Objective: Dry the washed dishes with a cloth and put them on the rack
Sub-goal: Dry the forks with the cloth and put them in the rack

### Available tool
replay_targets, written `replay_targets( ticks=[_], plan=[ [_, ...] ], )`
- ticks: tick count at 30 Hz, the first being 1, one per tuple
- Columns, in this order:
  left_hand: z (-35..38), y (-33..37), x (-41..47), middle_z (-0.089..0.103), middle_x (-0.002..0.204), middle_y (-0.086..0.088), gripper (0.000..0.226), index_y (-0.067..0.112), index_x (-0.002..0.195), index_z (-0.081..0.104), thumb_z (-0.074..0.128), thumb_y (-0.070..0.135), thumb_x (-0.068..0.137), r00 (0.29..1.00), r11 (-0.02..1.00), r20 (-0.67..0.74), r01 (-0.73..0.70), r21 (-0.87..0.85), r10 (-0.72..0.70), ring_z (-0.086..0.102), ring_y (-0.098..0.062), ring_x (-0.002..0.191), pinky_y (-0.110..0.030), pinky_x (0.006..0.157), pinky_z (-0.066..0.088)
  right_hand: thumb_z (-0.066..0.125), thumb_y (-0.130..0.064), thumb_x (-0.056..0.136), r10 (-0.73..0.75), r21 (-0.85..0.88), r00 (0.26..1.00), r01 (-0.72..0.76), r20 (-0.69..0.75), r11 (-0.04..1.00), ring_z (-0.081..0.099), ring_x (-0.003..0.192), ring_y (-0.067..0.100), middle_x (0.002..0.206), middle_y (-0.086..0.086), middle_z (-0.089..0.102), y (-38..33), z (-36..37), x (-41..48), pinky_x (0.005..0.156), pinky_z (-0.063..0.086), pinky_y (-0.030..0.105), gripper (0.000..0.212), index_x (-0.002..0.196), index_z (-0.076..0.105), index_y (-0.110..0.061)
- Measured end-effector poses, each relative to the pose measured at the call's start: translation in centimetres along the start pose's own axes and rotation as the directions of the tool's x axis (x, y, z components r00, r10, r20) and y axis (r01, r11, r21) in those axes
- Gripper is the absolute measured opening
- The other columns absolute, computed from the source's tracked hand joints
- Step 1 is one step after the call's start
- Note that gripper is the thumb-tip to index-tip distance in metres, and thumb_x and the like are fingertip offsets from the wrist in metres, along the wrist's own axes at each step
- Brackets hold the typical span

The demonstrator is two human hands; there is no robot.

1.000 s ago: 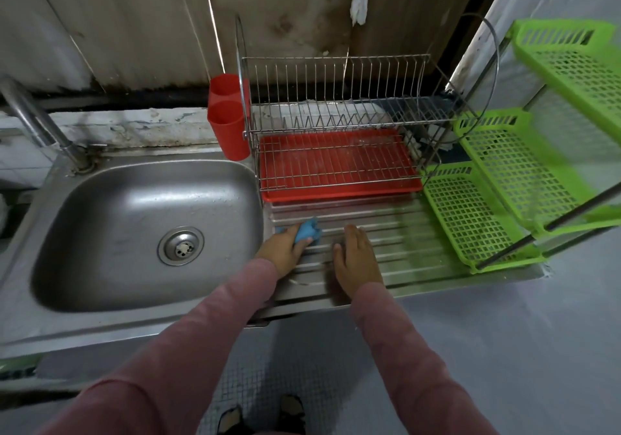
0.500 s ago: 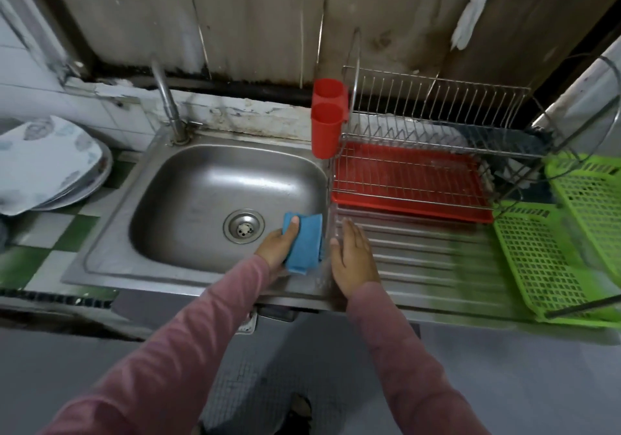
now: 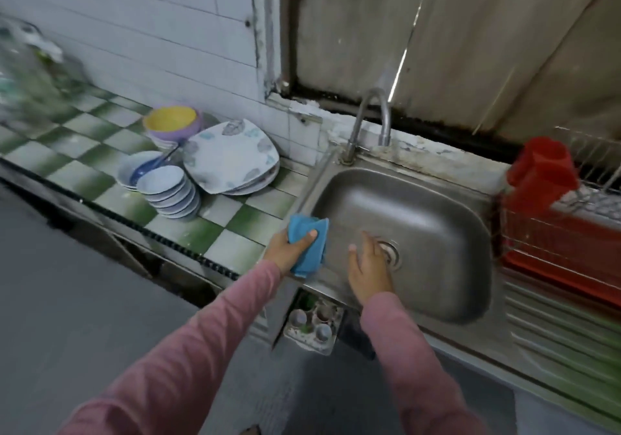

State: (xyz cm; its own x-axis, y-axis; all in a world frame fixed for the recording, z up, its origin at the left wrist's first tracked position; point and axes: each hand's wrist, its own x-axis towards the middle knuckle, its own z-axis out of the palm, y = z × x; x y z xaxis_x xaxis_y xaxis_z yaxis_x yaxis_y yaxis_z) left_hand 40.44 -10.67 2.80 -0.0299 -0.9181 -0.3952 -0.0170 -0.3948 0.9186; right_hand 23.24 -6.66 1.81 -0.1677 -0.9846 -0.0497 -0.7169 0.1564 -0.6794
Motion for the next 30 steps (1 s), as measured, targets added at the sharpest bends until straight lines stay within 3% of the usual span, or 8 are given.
replay_targets(
  ticks=[2,6,9,11,15,20,25,30],
  plan=[
    [-4.6,0.4,0.4,0.072,0.099,-0.012,0.024,0.008,0.108,0.063,0.070,0.023,0.090,0.999,1.000,-0.046,-0.018,0.004,0.018,0.067,-0.018,0.074,-0.029,0.068,0.059,0.039,-0.029,0.105,-0.052,-0.011,0.998,0.053,0.021,0.999,0.032,0.142,0.026,0.155,0.011,0.037,-3.4,3.0,0.8,0.117,0.024,0.034,0.051,0.152,0.032,-0.010],
    [-12.8,1.0,0.6,0.067,0.094,-0.006,0.020,0.009,0.109,0.060,0.066,0.020,0.093,0.987,0.999,-0.156,-0.042,0.004,0.043,0.061,-0.009,0.070,-0.012,0.053,0.051,0.039,-0.028,0.105,-0.126,-0.018,0.989,0.128,0.083,0.992,0.031,0.143,0.026,0.156,0.011,0.036,-9.5,8.1,2.0,0.117,0.024,0.035,0.051,0.152,0.032,-0.010],
    [-17.8,1.2,1.1,0.067,0.097,-0.005,0.022,0.012,0.111,0.060,0.067,0.024,0.093,0.962,0.998,-0.265,-0.070,-0.006,0.066,0.061,-0.007,0.072,-0.011,0.053,0.049,0.039,-0.027,0.105,-0.193,-0.045,0.972,0.200,0.135,0.979,0.032,0.142,0.028,0.154,0.014,0.038,-13.2,11.2,2.9,0.116,0.024,0.036,0.051,0.150,0.033,-0.005],
    [-20.4,1.1,1.5,0.067,0.098,-0.005,0.023,0.013,0.111,0.061,0.067,0.024,0.092,0.939,0.996,-0.340,-0.069,-0.048,0.049,0.063,-0.011,0.076,-0.015,0.058,0.053,0.040,-0.026,0.105,-0.221,-0.046,0.963,0.230,0.153,0.972,0.034,0.140,0.028,0.152,0.015,0.041,-15.2,12.9,3.6,0.114,0.025,0.036,0.050,0.149,0.034,-0.005],
    [-24.4,0.5,2.8,0.069,0.110,-0.010,0.027,0.016,0.109,0.062,0.071,0.033,0.089,0.908,0.992,-0.419,-0.043,-0.116,-0.009,0.067,-0.031,0.099,-0.050,0.088,0.056,0.039,-0.026,0.105,-0.251,-0.041,0.947,0.264,0.201,0.964,0.030,0.143,0.024,0.154,0.011,0.038,-18.1,16.3,5.3,0.116,0.021,0.032,0.050,0.151,0.032,-0.007],
    [-28.6,1.0,5.4,0.067,0.108,-0.008,0.027,0.021,0.112,0.058,0.068,0.035,0.091,0.900,0.994,-0.436,-0.023,-0.108,-0.026,0.066,-0.028,0.093,-0.051,0.081,0.058,0.040,-0.025,0.104,-0.243,0.002,0.941,0.249,0.234,0.968,0.033,0.141,0.025,0.153,0.010,0.041,-20.7,20.4,8.8,0.115,0.024,0.035,0.049,0.151,0.035,-0.009],
    [-33.5,3.6,9.9,0.063,0.101,-0.001,0.030,0.021,0.116,0.054,0.064,0.038,0.093,0.886,0.993,-0.462,-0.010,-0.118,-0.046,0.064,-0.025,0.089,-0.047,0.066,0.061,0.040,-0.022,0.104,-0.199,-0.024,0.948,0.211,0.249,0.977,0.043,0.129,0.028,0.138,0.013,0.054,-23.9,24.1,14.0,0.109,0.032,0.036,0.038,0.137,0.051,-0.006],
    [-37.5,6.0,14.8,0.067,0.113,-0.007,0.037,0.016,0.120,0.058,0.067,0.039,0.091,0.872,0.996,-0.489,-0.027,-0.086,-0.018,0.065,-0.029,0.099,-0.052,0.084,0.058,0.042,-0.017,0.103,-0.153,-0.095,0.947,0.186,0.283,0.978,0.056,0.105,0.034,0.110,0.017,0.065,-26.0,27.0,18.5,0.090,0.045,0.040,0.029,0.112,0.065,-0.001]
  ],
)
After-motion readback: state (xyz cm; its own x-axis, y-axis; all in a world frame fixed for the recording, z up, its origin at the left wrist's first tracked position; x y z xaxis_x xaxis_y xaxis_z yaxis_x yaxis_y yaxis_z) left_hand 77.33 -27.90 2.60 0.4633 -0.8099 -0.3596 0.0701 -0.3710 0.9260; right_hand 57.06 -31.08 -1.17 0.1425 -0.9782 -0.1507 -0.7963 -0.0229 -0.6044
